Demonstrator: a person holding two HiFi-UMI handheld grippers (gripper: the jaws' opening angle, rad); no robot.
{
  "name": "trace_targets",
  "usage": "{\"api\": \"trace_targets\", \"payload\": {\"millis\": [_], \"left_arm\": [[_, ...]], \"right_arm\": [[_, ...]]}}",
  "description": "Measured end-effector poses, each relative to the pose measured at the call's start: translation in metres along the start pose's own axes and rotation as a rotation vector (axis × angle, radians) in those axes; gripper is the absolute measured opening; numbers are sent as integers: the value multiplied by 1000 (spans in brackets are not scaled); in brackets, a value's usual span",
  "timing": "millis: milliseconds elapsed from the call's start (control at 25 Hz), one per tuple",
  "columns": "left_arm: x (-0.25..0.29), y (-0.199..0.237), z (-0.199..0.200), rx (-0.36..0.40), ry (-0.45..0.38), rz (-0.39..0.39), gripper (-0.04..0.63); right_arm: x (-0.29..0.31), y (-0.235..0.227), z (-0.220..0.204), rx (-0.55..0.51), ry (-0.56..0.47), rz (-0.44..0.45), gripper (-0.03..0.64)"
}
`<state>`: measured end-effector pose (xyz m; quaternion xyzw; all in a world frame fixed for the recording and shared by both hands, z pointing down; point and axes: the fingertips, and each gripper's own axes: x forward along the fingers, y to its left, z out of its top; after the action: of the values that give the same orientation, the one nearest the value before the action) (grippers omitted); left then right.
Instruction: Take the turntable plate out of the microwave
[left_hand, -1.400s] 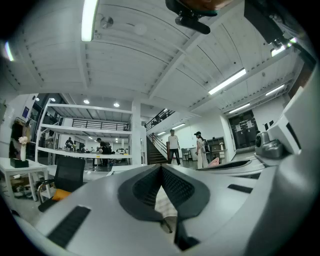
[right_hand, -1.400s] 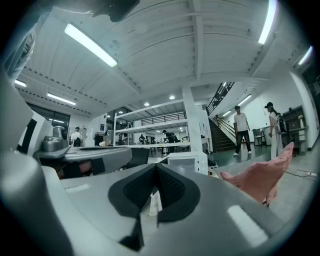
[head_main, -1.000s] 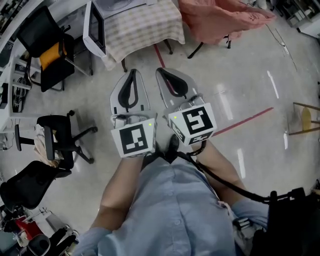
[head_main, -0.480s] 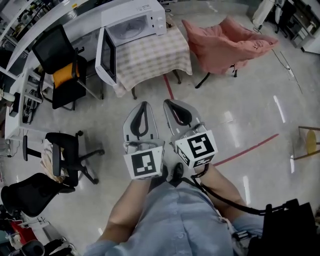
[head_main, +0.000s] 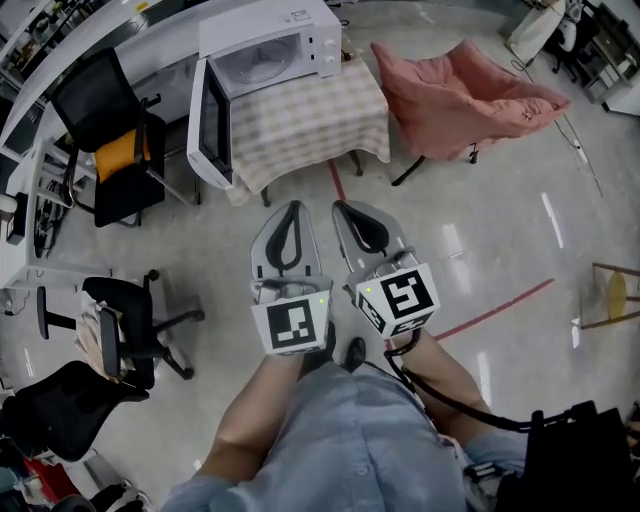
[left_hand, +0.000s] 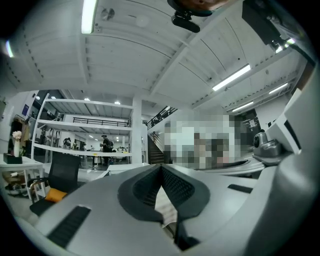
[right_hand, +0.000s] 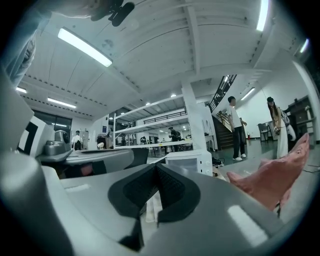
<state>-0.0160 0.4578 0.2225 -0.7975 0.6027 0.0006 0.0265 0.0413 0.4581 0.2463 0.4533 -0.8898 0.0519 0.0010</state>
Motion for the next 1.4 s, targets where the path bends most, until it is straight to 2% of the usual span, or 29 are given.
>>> {"api": "trace_targets", "payload": {"millis": [320,640,1120,1400], "left_arm": [[69,58,-2,-14,-3,4,6],[114,102,-2,-43,-22,-1,6],[165,113,-9,-44,-10,-26,6],[219,122,-17,-36,11,3,7]], "right_arm": [[86,-19,6,-6,16,-16,0],[146,-30,16,-21,18,-29,0],[190,-63,24,-40,24,-51,0],[233,-104,24,-33,29,-29,0]]}}
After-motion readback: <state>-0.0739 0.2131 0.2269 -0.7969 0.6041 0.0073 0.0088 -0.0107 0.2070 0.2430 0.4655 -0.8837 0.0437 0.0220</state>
